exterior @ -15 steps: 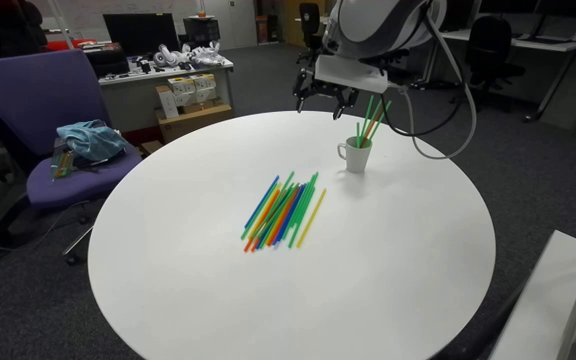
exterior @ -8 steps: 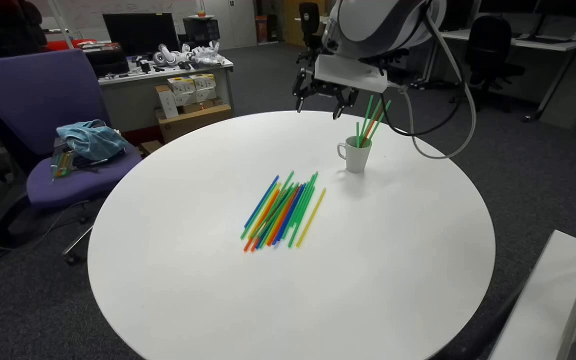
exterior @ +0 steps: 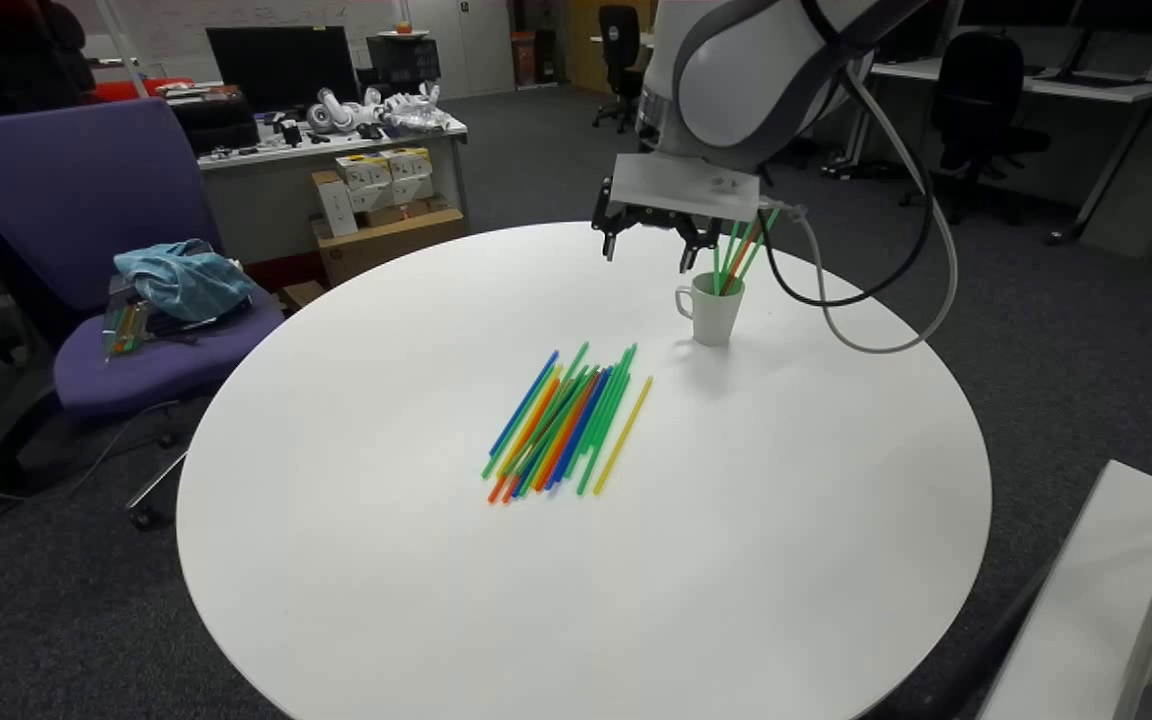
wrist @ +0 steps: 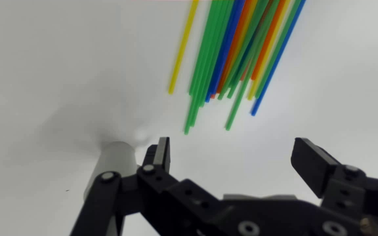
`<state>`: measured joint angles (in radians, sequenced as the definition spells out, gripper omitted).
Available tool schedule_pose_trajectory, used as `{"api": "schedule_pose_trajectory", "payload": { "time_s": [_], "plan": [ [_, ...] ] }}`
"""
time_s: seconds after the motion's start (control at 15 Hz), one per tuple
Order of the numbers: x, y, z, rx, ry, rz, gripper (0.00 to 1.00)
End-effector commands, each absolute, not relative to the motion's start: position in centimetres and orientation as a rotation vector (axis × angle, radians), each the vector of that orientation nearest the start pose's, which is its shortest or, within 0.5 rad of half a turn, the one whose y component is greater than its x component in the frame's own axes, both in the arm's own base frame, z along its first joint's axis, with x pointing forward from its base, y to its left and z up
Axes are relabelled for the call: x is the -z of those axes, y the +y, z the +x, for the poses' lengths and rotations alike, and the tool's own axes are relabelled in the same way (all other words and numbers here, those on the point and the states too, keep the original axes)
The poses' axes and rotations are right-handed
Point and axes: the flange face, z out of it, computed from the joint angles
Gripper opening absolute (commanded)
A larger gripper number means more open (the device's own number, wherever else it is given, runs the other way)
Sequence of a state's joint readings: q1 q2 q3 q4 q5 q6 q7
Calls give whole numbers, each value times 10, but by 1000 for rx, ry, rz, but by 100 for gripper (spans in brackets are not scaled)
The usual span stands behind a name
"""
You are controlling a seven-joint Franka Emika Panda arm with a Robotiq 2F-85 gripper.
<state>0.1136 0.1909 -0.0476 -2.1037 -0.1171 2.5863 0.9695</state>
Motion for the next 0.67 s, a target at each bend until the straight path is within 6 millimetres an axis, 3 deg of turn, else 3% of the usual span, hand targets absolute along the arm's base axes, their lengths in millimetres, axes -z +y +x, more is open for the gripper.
{"api": "schedule_pose_trajectory", "payload": {
  "time_s": [0.0, 0.2, 0.6],
  "plan": [
    [-346, 43, 597, 476, 1472, -2787, 100],
    [-325, 54, 595, 404, 1715, -2756, 100],
    [-260, 73, 604, 191, 1939, -2751, 100]
  ]
}}
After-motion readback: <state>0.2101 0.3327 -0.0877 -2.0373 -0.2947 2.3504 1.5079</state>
